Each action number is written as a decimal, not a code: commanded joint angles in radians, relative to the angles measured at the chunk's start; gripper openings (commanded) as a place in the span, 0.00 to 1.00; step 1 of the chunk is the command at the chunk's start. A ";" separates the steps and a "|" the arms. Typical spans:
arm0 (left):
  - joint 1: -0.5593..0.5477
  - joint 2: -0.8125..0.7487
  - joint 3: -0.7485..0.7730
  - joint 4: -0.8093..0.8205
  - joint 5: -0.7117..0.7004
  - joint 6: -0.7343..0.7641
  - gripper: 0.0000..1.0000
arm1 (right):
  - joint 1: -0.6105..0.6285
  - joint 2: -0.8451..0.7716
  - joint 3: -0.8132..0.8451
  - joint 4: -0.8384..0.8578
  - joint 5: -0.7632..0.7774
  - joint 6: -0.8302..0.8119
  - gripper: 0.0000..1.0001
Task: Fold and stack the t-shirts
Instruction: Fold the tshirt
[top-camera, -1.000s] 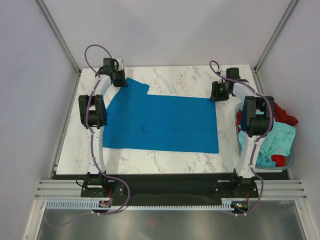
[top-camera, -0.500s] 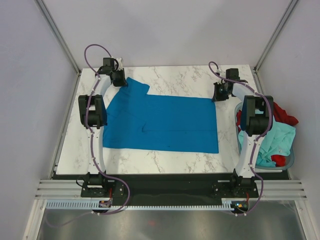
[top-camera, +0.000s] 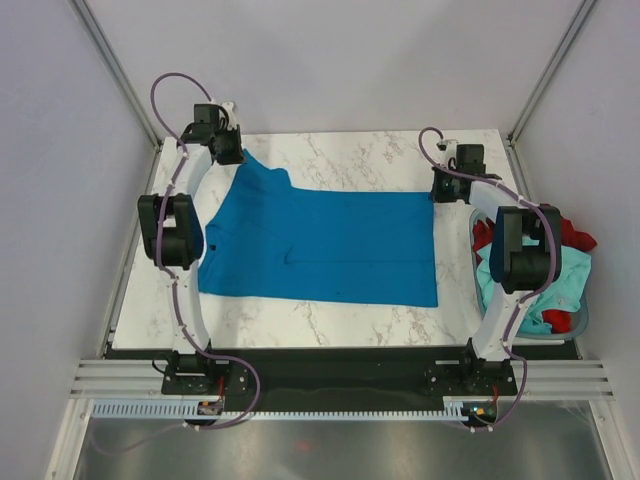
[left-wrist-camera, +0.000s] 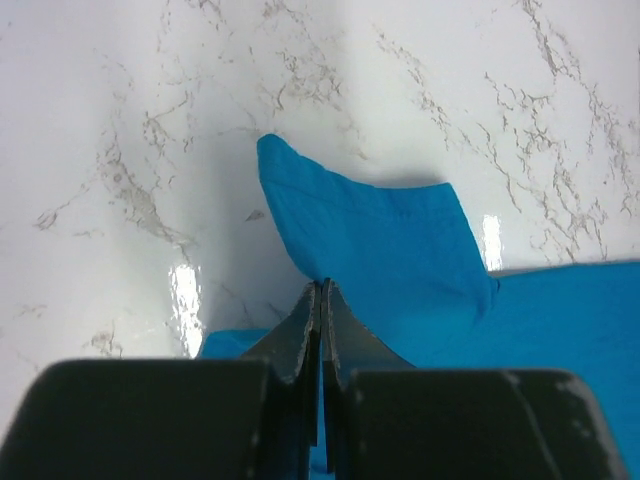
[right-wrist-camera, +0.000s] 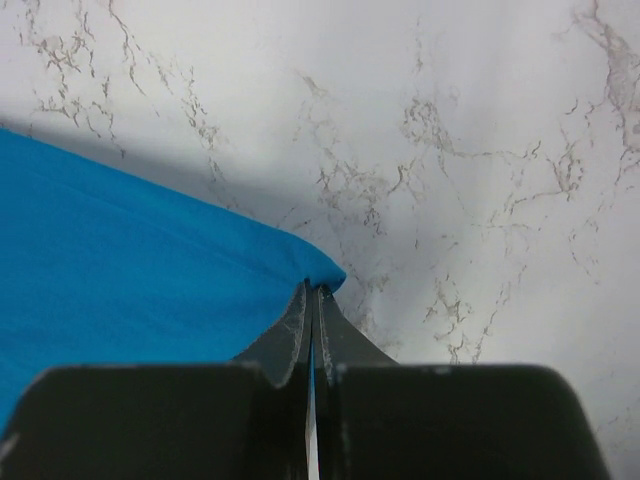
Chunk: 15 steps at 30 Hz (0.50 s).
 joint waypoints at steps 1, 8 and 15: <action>0.002 -0.116 -0.069 0.020 -0.062 0.032 0.02 | 0.016 -0.066 -0.056 0.131 0.066 0.015 0.00; 0.009 -0.259 -0.264 0.040 -0.154 0.012 0.02 | 0.016 -0.137 -0.162 0.181 0.188 0.087 0.00; 0.009 -0.408 -0.476 0.074 -0.222 -0.038 0.02 | 0.016 -0.241 -0.289 0.196 0.276 0.147 0.00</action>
